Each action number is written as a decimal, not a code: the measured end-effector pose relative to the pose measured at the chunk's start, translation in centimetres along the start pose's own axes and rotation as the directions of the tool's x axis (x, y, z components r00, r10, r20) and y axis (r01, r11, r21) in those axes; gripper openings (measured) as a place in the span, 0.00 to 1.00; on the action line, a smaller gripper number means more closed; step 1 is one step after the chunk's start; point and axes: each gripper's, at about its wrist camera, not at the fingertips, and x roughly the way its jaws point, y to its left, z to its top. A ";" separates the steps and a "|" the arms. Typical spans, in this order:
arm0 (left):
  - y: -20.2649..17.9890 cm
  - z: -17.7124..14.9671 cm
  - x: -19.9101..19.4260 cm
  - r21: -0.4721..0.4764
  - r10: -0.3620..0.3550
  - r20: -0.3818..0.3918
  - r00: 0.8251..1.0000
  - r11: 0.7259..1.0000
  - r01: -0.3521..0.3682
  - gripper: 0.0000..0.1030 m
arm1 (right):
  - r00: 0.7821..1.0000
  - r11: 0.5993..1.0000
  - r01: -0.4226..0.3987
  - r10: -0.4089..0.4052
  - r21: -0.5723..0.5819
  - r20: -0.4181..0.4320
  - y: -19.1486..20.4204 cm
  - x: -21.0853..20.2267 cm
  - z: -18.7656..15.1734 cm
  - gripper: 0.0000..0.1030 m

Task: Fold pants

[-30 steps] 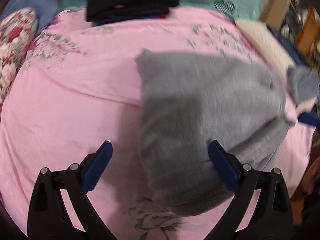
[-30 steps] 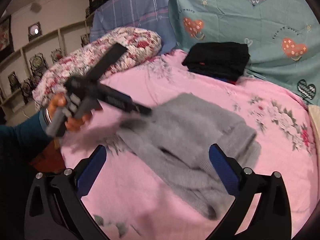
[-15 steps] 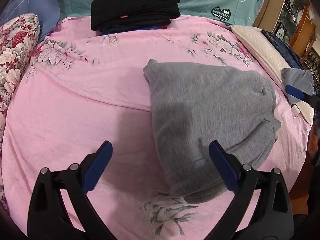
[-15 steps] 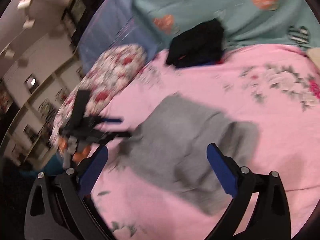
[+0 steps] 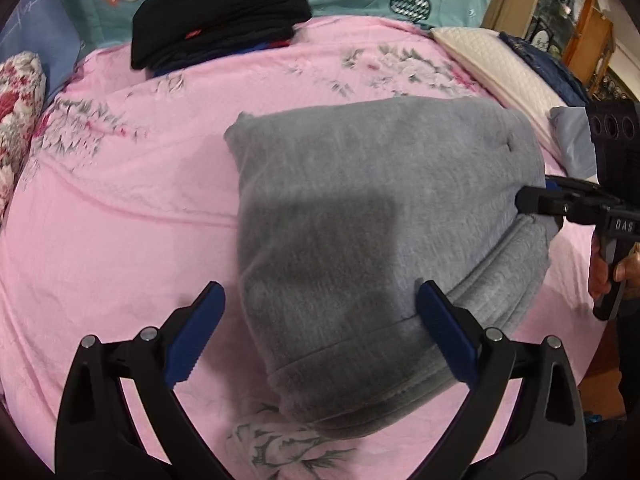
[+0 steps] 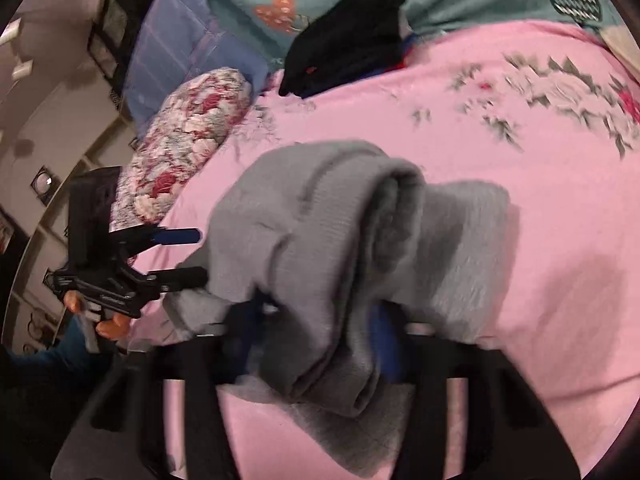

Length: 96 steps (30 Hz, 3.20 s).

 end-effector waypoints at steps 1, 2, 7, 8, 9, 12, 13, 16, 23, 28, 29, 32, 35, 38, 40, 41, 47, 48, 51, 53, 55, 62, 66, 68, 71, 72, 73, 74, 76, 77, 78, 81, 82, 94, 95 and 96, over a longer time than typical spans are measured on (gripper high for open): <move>-0.4 0.2 -0.3 0.013 -0.015 0.012 1.000 1.000 0.015 0.96 | 1.000 1.000 -0.009 0.009 -0.005 0.010 -0.1 -0.5 0.3 0.32; -0.7 0.4 -0.4 0.022 -0.030 0.019 0.999 0.999 0.030 0.96 | 1.000 0.999 -0.014 0.015 -0.032 0.022 0.2 -1.3 0.7 0.31; -0.7 0.6 0.3 -0.001 -0.052 -0.005 0.999 0.999 0.052 0.96 | 0.996 0.997 0.082 -0.082 -0.008 -0.028 -1.1 -0.2 1.0 0.29; -0.4 0.5 0.2 -0.015 -0.059 -0.008 0.998 0.998 0.059 0.96 | 0.993 0.995 0.104 -0.103 0.007 -0.060 -1.7 0.8 0.6 0.30; 0.3 0.3 0.1 -0.034 -0.068 -0.008 0.998 0.997 0.067 0.96 | 0.991 0.994 0.113 -0.112 0.011 -0.077 -2.1 1.4 0.1 0.30; 2.2 0.0 -0.7 -0.102 -0.091 -0.003 0.996 0.991 0.090 0.96 | 0.992 0.994 0.104 -0.101 0.031 -0.078 -2.5 1.0 0.2 0.37; 2.9 -0.1 -1.0 -0.127 -0.098 0.005 0.995 0.987 0.097 0.96 | 0.988 0.990 0.135 -0.133 0.029 -0.079 -2.4 0.8 0.3 0.49; 4.8 -0.3 -1.5 -0.199 -0.109 0.021 0.994 0.974 0.111 0.96 | 0.976 0.978 0.206 -0.208 -0.027 -0.060 -0.9 -0.4 1.0 0.56; 4.8 -1.6 0.5 -0.232 -0.145 -0.031 0.989 0.963 0.135 0.96 | 0.991 0.990 0.068 -0.052 -0.124 0.126 5.1 -2.5 4.3 0.72; 4.5 -3.3 1.2 -0.213 -0.128 -0.029 0.991 0.970 0.119 0.98 | 0.996 0.998 0.067 -0.065 0.021 -0.062 1.0 3.2 4.5 0.70; 4.2 -3.4 1.2 -0.192 -0.105 -0.026 0.994 0.977 0.098 0.98 | 0.995 0.997 0.056 -0.052 0.045 -0.082 -0.4 4.1 4.0 0.66; 3.9 -2.7 0.1 -0.159 -0.079 -0.002 0.997 0.984 0.078 0.98 | 0.999 0.995 0.024 -0.020 0.099 -0.032 -2.2 3.9 2.9 0.47; 3.8 -1.6 -1.5 -0.140 -0.036 0.047 0.998 0.989 0.043 0.98 | 0.998 0.998 0.055 -0.054 0.032 -0.027 -0.8 3.4 2.7 0.51; 3.9 -0.8 -1.8 -0.145 -0.005 0.062 0.998 0.989 0.014 0.98 | 0.996 0.995 0.083 -0.084 -0.053 -0.025 0.8 3.9 2.5 0.68; 4.0 -0.4 -1.2 -0.155 -0.011 0.051 0.999 0.988 0.019 0.98 | 0.995 0.990 0.095 -0.098 -0.100 -0.022 1.9 4.7 2.4 0.85; 3.9 -0.2 -0.8 -0.157 -0.009 0.043 0.999 0.987 0.016 0.98 | 0.993 0.985 0.113 -0.116 -0.134 -0.020 2.5 5.0 2.3 0.88; 3.2 0.0 1.4 -0.151 -0.014 -0.001 1.000 0.988 0.013 0.98 | 0.986 0.965 0.163 -0.166 -0.207 0.004 3.7 5.9 1.7 0.99; 3.0 0.0 1.5 -0.144 -0.006 -0.001 1.000 0.990 0.006 0.98 | 0.990 0.971 0.142 -0.143 -0.193 0.007 3.4 5.5 1.8 0.99; 2.8 0.1 1.7 -0.128 0.006 -0.001 1.000 0.992 -0.006 0.98 | 0.994 0.977 0.112 -0.113 -0.182 0.005 3.0 5.0 1.8 0.99; 2.7 0.1 1.7 -0.120 0.017 0.002 1.000 0.993 -0.017 0.98 | 0.994 0.976 0.109 -0.109 -0.187 0.010 3.1 4.8 1.7 0.99; 2.6 0.1 1.7 -0.113 0.021 0.003 1.000 0.993 -0.020 0.98 | 0.995 0.980 0.096 -0.094 -0.173 0.019 3.2 4.3 1.7 0.99; 2.5 0.3 2.0 -0.107 0.010 0.002 1.000 0.994 -0.009 0.98 | 0.994 0.988 -0.060 0.046 0.140 0.100 -1.5 -1.8 1.2 0.99; 2.4 0.3 1.9 -0.108 -0.006 0.002 1.000 0.994 0.006 0.98 | 0.999 0.927 -0.044 0.031 0.373 0.041 -6.2 -3.3 -1.3 0.99; 2.7 0.4 1.8 -0.131 -0.050 0.002 0.999 0.990 0.049 0.98 | 0.995 0.875 -0.103 0.093 0.473 0.044 -7.9 -3.6 -2.6 0.99; 3.5 0.5 2.0 -0.185 -0.114 -0.007 0.993 0.976 0.111 0.98 | 0.990 0.841 -0.137 0.139 0.523 0.036 -8.2 -3.2 -3.1 0.99; 3.7 0.4 2.2 -0.198 -0.124 -0.013 0.992 0.973 0.119 0.98 | 0.989 0.841 -0.135 0.147 0.525 0.019 -8.1 -2.8 -3.0 0.99; 3.8 0.3 2.4 -0.205 -0.124 -0.020 0.992 0.972 0.118 0.98 | 0.988 0.843 -0.133 0.154 0.522 0.003 -7.8 -2.3 -2.9 0.99; 3.8 0.2 2.5 -0.207 -0.122 -0.027 0.992 0.972 0.114 0.98 | 0.987 0.848 -0.127 0.159 0.515 -0.020 -7.5 -1.8 -2.7 0.99; 3.7 0.0 3.0 -0.210 -0.123 -0.038 0.992 0.971 0.112 0.98 | 0.986 0.865 -0.111 0.157 0.490 -0.055 -6.8 -1.0 -2.3 0.99; 3.7 0.0 3.1 -0.213 -0.131 -0.041 0.990 0.970 0.120 0.98 | 0.986 0.872 -0.102 0.153 0.480 -0.068 -6.7 -0.8 -2.2 0.99; 3.7 0.0 3.3 -0.217 -0.138 -0.043 0.990 0.968 0.125 0.98 | 0.985 0.874 -0.104 0.157 0.474 -0.073 -6.7 -0.6 -2.1 0.99; 3.9 0.0 3.6 -0.227 -0.164 -0.051 0.985 0.962 0.149 0.98 | 0.985 0.882 -0.093 0.149 0.461 -0.087 -6.6 0.0 -1.8 0.99; 4.0 0.0 3.8 -0.232 -0.175 -0.055 0.983 0.960 0.158 0.98 | 0.984 0.885 -0.093 0.150 0.457 -0.092 -6.5 0.2 -1.7 0.99; 5.7 -0.2 5.6 -0.321 -0.310 -0.099 0.946 0.909 0.264 0.98 | 0.944 0.890 -0.120 0.240 0.440 -0.228 -5.8 -0.7 -3.2 0.99; 5.7 -0.1 5.7 -0.323 -0.313 -0.099 0.945 0.908 0.267 0.98 | 0.943 0.890 -0.136 0.251 0.436 -0.218 -5.6 -0.4 -3.2 0.99; 5.7 -0.1 5.7 -0.327 -0.318 -0.100 0.943 0.905 0.271 0.98 | 0.942 0.886 -0.162 0.271 0.435 -0.200 -5.4 -0.1 -3.1 0.99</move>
